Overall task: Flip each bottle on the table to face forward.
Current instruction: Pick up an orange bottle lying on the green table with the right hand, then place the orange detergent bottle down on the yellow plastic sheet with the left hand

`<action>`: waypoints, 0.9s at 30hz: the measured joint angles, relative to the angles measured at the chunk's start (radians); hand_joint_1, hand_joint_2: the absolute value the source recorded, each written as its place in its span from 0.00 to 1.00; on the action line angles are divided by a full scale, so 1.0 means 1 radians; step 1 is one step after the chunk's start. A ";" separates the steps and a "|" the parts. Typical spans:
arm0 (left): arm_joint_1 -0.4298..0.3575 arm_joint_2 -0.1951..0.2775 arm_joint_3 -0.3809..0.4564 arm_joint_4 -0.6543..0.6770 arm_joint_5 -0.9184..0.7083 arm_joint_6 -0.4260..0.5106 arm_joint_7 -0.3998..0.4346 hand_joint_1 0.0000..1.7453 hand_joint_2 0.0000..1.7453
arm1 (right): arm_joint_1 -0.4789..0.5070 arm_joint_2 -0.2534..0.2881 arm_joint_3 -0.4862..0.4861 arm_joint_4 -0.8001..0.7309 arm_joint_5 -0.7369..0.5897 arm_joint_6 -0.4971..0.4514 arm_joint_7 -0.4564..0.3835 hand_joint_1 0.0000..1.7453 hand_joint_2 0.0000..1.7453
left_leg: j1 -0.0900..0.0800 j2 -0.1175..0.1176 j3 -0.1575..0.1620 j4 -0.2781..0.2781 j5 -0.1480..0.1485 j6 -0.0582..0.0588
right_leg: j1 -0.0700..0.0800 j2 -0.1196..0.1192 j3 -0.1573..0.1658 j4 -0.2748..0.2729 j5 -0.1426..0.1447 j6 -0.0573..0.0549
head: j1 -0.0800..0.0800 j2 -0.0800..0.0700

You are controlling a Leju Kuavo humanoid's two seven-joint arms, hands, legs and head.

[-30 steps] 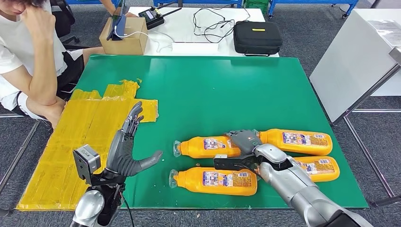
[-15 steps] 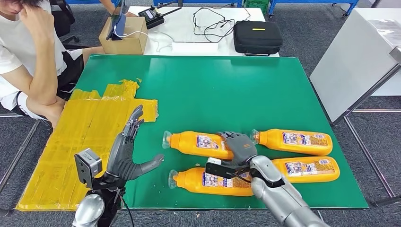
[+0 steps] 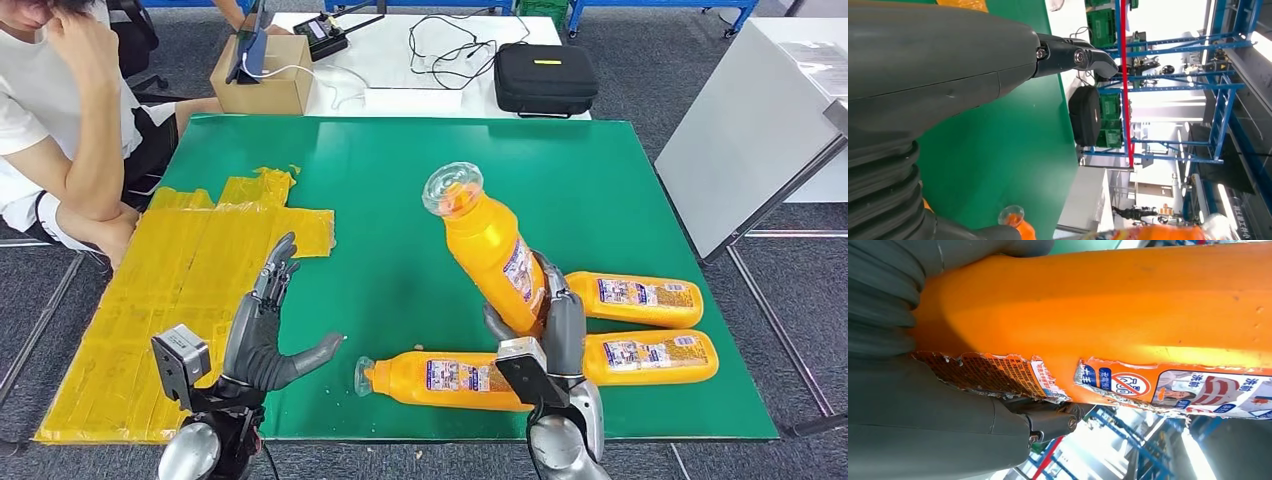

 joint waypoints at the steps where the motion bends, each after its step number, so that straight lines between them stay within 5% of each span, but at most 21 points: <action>1: 0.000 0.000 0.000 0.000 0.000 0.000 0.000 0.00 1.00 | 0.004 0.004 -0.005 -0.007 -0.009 0.003 -0.006 1.00 1.00 | 0.000 0.000 0.000 0.000 0.000 0.000 | 0.000 0.000 0.000 0.000 0.000 0.000 | 0.000 0.000; 11: -0.005 0.001 -0.019 0.000 0.004 -0.026 0.004 0.00 1.00 | 0.018 0.030 0.010 -0.021 -0.020 0.094 -0.035 1.00 1.00 | 0.000 0.001 0.000 0.000 0.000 0.000 | 0.000 0.000 0.000 0.000 0.000 0.001 | 0.000 0.000; 27: -0.065 0.007 -0.100 0.051 0.041 -0.099 0.038 0.00 1.00 | -0.040 0.093 0.272 0.146 0.120 0.098 -0.049 1.00 1.00 | 0.000 0.002 -0.001 0.000 0.001 -0.001 | 0.000 0.000 -0.001 0.001 0.001 0.000 | 0.000 0.000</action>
